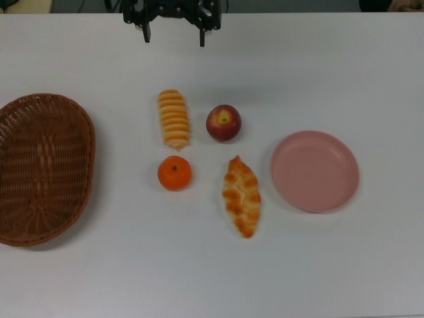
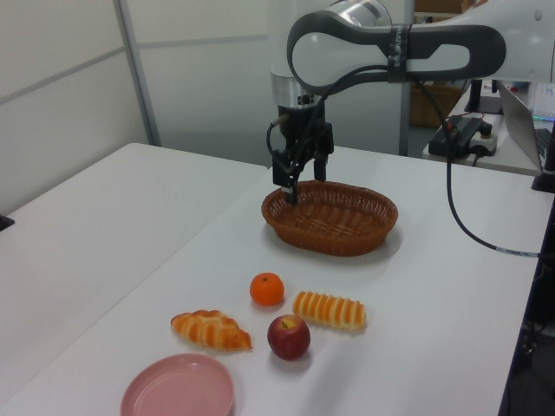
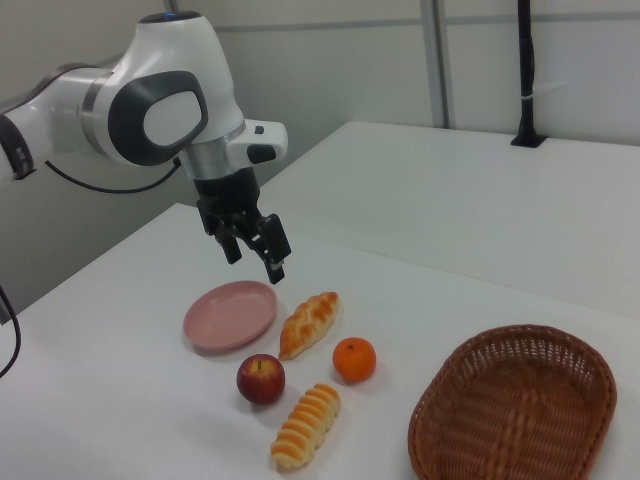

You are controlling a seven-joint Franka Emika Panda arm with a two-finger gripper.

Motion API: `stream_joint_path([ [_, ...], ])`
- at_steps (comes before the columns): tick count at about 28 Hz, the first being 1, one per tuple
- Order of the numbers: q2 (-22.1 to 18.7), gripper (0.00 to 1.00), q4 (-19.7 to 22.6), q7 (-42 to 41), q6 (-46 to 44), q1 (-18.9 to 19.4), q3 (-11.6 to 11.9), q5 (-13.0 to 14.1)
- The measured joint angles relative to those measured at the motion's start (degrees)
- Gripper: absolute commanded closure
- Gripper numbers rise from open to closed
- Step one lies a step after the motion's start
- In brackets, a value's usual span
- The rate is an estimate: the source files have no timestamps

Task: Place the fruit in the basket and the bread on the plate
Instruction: 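Move the gripper from above the basket down toward the orange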

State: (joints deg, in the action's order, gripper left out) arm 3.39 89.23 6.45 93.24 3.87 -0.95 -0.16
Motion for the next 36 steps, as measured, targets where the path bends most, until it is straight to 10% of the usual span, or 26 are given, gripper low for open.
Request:
stream_joint_path([
  [16,8.9,0.0,0.4,0.0,13.5,1.0,0.2,-0.1],
  [36,18.5,0.0,6.6,0.3,29.3,-0.2,1.0,-8.4],
])
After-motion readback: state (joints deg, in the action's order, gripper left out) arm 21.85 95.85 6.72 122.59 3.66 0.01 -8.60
